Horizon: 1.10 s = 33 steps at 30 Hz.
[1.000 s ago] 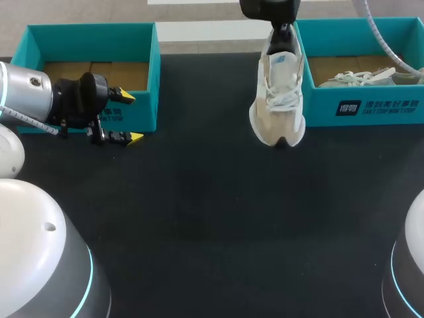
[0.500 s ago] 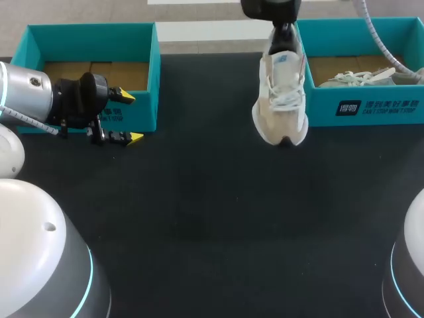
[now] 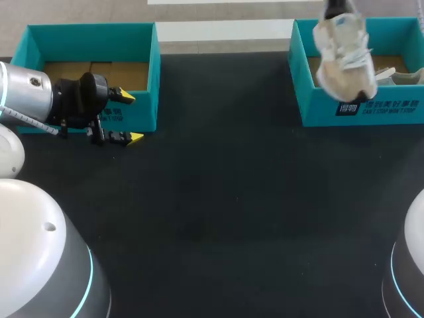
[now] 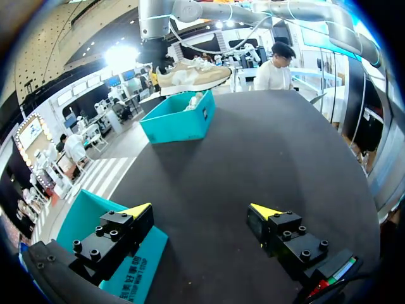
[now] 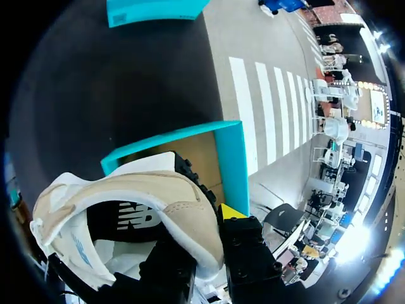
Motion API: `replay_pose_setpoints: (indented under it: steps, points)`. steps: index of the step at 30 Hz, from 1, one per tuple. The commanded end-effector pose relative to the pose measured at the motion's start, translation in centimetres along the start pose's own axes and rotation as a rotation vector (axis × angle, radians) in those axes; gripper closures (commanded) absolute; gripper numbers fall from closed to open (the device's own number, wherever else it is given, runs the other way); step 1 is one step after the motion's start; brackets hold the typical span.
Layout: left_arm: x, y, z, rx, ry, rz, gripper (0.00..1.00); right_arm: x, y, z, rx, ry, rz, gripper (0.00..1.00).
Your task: Take the shoe out of the shoebox, open the shoe tongue, remove and reinsert the insole, then place the shoe into the shoebox
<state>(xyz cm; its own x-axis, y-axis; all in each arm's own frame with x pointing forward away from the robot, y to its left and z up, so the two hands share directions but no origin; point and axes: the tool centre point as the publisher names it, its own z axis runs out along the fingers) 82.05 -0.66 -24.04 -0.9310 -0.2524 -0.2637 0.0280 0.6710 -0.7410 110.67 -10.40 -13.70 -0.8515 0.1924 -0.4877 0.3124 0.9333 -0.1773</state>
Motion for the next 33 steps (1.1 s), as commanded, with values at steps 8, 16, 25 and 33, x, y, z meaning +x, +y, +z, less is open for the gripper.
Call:
replay_pose_setpoints:
  steps: [8,16,25,33]
  points:
    - [0.1,-0.1,0.0,-0.006,0.0,-0.001,0.0,-2.0,-0.3,1.9,0.084,0.016,0.119,1.0]
    - [0.1,-0.1,0.0,-0.006,0.0,-0.001,0.0,-2.0,-0.3,1.9,0.084,0.016,0.119,1.0]
    - [0.1,-0.1,0.0,-0.006,0.0,-0.001,0.0,-4.0,-2.9,4.2,0.042,0.043,0.151,1.0]
    - [0.1,-0.1,0.0,-0.006,0.0,-0.001,0.0,-7.4,-9.3,8.3,0.142,0.08,0.218,1.0]
